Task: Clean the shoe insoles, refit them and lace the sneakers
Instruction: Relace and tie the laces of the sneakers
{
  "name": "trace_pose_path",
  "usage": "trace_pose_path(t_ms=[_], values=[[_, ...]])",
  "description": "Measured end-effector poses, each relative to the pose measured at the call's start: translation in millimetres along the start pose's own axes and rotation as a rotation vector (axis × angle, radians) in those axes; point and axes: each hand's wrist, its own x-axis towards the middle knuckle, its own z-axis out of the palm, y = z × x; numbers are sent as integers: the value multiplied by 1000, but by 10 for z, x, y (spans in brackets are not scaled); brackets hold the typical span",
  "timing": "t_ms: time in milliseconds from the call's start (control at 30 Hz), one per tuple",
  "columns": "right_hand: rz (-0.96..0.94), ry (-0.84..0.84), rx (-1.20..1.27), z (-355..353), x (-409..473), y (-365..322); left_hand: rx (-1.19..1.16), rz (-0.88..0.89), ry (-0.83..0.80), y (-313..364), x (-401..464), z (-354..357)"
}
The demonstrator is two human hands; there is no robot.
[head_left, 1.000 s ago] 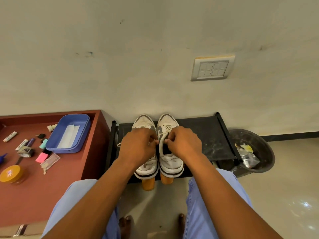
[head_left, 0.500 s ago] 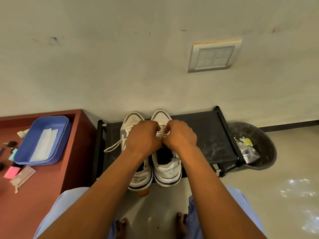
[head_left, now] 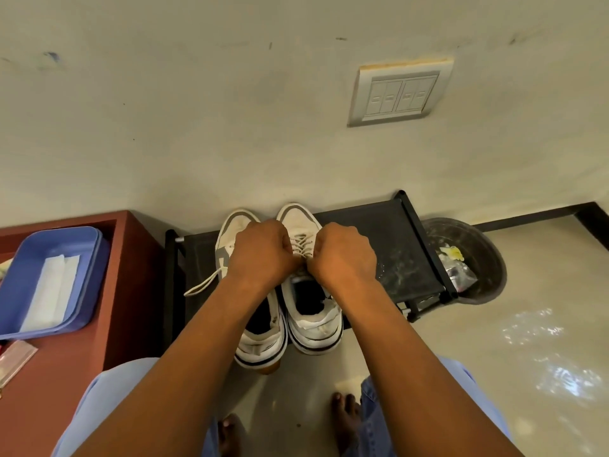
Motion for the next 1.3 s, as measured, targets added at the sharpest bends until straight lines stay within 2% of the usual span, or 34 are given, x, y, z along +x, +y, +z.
trace_pose_path(t_ms=[133, 433, 567, 667, 833, 1000, 1300], values=[[53, 47, 80, -54, -11, 124, 57, 26, 37, -29, 20, 15], [177, 41, 211, -61, 112, 237, 35, -161, 13, -123, 23, -44], [198, -4, 227, -59, 216, 271, -9, -142, -10, -118, -2, -39], [202, -129, 298, -122, 278, 310, -143, -138, -46, -115, -22, -72], [139, -285, 396, -152, 335, 384, -293, -118, -57, -102, 16, -71], [54, -227, 454, -151, 462, 361, -301, -117, -105, -138, 69, -17], [3, -354, 416, -117, 575, 414, -417, -119, -146, -178, 86, -14]])
